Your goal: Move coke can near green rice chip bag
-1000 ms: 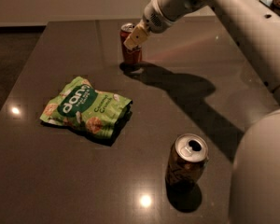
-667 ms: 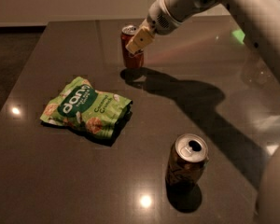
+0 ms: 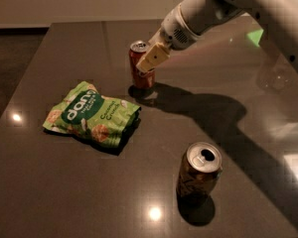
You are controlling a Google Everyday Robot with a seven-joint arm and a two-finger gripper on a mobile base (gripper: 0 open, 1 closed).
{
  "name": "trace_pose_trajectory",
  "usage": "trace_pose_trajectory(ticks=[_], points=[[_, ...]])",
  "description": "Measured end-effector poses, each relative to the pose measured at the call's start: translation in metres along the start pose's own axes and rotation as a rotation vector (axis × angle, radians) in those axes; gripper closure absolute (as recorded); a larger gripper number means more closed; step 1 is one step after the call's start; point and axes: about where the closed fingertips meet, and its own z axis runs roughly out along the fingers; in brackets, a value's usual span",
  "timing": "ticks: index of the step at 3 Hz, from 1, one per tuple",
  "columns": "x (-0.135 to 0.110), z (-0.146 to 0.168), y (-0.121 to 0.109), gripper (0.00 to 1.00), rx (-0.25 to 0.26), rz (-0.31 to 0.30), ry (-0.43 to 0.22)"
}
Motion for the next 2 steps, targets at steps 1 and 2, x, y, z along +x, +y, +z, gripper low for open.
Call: trace_pose_trajectory(ticks=[1,2], points=[[0.005,0.004,0.014,0.85,-0.049,-0.008,-0.016],[0.005,0.006,0.027,0.61,-0.098,-0.013,-0.042]])
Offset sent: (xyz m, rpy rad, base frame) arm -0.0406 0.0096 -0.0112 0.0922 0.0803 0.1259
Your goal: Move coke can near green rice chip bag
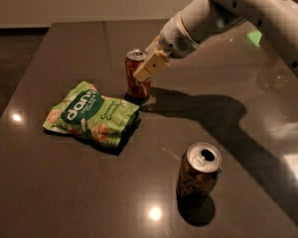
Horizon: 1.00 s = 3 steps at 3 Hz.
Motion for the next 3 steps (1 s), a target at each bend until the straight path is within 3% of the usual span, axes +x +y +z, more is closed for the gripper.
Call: trace_pose_trajectory(ticks=[1,2,3], points=[[-0.0015,0.0041,0.0118,0.3,-0.044,-0.015,-0.022],[-0.0025,0.0075,0.0127,0.0,-0.049,-0.017,-0.02],[-0.0025,0.0076,0.0127,0.0,-0.049,-0.017,-0.02]])
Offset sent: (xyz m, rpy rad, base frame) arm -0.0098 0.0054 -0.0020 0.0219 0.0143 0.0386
